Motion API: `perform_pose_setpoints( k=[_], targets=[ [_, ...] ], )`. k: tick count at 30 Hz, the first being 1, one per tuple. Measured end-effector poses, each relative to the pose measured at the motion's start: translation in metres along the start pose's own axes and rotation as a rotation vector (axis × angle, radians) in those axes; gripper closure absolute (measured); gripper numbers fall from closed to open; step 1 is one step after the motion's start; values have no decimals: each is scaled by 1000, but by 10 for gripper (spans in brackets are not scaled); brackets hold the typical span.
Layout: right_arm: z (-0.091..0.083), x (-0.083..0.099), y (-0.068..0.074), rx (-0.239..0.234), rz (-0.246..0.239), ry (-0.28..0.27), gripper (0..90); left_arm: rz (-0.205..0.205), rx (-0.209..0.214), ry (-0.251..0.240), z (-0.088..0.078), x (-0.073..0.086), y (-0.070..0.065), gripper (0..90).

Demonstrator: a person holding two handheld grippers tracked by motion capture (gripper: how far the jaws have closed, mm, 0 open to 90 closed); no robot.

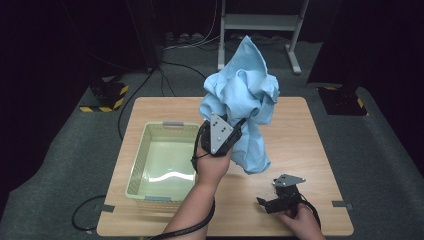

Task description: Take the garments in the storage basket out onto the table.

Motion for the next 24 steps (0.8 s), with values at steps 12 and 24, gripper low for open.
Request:
perform_pose_setpoints(
  k=[12,24],
  targets=[
    [0,0,0,-2,1,-1,2,-12,-8,25,13,13,-2,699],
    [-1,0,-1,-8,6,-2,2,-24,-47,65,30,41,-4,700]
  ],
)
Point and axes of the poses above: each handheld gripper's, and its own axes: z roughly forward along the jaws, x roughly out of its underside, y roughly to its left, the point moved 1 cm from there along z, roughly forward along the jaws, and after that the axes turned 10 degrees about y, right-handed, at the moved point
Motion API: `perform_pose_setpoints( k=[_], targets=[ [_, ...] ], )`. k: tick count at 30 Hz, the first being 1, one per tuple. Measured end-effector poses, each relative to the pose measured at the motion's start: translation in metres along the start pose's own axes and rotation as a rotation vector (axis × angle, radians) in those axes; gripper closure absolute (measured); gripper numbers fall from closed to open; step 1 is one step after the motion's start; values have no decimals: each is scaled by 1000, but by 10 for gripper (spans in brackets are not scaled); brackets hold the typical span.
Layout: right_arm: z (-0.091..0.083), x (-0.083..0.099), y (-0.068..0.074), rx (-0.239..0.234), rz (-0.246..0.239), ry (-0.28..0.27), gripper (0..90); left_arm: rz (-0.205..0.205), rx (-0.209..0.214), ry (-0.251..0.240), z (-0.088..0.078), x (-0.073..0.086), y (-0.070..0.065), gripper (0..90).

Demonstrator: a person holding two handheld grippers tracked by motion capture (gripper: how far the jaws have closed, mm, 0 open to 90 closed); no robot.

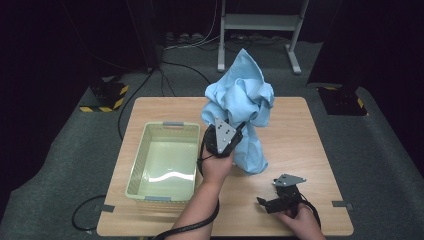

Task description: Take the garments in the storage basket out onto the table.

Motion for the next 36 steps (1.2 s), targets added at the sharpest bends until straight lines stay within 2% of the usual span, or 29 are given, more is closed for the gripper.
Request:
perform_pose_setpoints(
  k=[7,14,19,29,36],
  targets=[
    [0,0,0,-3,2,-2,2,12,-9,34,10,14,-4,700],
    [0,0,0,-3,1,-1,2,52,-4,95,20,34,-14,699],
    [0,0,0,-1,0,-2,2,66,3,116,23,42,-18,699],
    [0,0,0,-1,1,-2,2,153,17,186,24,62,-34,698],
    [0,0,0,0,1,-2,2,171,34,237,24,79,-42,696]
  ],
)
Point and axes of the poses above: each handheld gripper's, and its own axes: z roughly forward along the jaws, x roughly out of its underside, y roughly to its left, the point moved 1 cm from there along z, roughly forward along the jaws, and after that the axes turned 10 degrees about y, right-handed, at the moved point
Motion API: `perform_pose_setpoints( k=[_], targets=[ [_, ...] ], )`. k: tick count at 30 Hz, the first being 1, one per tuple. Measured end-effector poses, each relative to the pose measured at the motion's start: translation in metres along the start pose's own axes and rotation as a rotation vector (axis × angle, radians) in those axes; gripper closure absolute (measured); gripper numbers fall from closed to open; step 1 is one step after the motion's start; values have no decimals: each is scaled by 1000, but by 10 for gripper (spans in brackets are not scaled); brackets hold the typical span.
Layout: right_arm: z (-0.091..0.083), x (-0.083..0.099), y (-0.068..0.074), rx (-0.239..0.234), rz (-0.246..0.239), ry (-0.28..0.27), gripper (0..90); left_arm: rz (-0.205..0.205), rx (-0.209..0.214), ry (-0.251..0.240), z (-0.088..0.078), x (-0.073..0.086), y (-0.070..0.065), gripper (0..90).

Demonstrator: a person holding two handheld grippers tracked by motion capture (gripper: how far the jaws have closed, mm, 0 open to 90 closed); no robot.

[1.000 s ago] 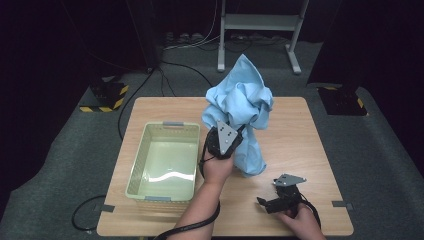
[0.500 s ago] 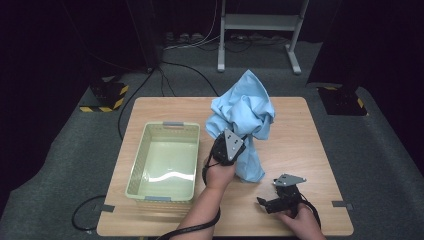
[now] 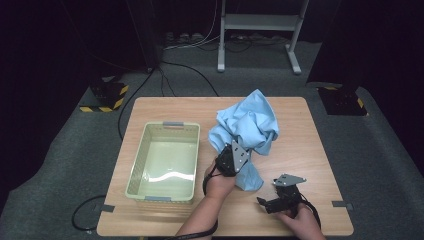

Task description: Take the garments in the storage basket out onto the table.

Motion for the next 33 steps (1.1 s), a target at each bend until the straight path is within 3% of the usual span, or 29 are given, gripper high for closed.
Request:
perform_pose_setpoints(
  k=[6,20,33],
  targets=[
    [0,0,0,1,0,-1,2,39,16,45,2,12,-9,696],
    [0,0,0,5,-3,1,2,75,52,131,2,42,-24,688],
    [0,0,1,6,-3,2,2,126,88,259,14,51,-31,669]
  ],
)
Point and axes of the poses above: each handheld gripper's, and its own axes: z roughly forward along the jaws, x roughly out of its underside, y roughly to its left, the point moved 1 cm from there along z, roughly forward along the jaws, and after that the axes turned 10 degrees about y, right-handed, at the moved point
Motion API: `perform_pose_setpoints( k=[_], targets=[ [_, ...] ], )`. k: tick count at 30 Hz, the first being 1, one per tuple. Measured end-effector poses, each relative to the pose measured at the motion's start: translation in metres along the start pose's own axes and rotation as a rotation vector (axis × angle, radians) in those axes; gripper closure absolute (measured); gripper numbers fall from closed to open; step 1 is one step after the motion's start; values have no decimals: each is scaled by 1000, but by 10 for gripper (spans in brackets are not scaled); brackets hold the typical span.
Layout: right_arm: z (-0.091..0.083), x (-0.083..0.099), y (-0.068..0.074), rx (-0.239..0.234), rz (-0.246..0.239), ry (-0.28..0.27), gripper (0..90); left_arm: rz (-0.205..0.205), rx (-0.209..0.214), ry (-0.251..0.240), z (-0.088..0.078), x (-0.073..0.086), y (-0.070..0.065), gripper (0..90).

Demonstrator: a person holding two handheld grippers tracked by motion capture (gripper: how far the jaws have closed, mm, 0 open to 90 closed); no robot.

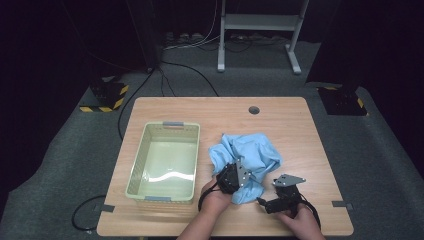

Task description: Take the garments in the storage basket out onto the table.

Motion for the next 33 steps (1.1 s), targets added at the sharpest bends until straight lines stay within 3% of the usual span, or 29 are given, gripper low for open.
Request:
perform_pose_setpoints(
  k=[5,11,17,21,22,25,33],
  targets=[
    [0,0,0,1,-1,0,2,23,13,47,4,-2,1,665],
    [0,0,0,4,-2,2,2,7,77,109,10,-6,6,644],
    [0,0,0,4,-2,1,2,-16,94,121,11,-7,9,592],
    [0,0,0,-2,1,0,2,-68,97,113,6,-7,15,432],
    [0,0,0,-2,1,0,2,-68,97,113,6,-7,15,372],
    [0,0,0,-2,1,-1,2,-74,91,102,3,-7,16,331],
    [0,0,0,-2,2,0,2,-84,67,68,-4,-13,17,89]
  ],
)
Point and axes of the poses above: each handheld gripper's, and its own axes: z roughly forward along the jaws, x roughly out of its underside, y roughly to its left, the point moved 1 cm from there along z, roughly forward along the jaws, and after that the axes turned 10 degrees about y, right-handed, at the moved point
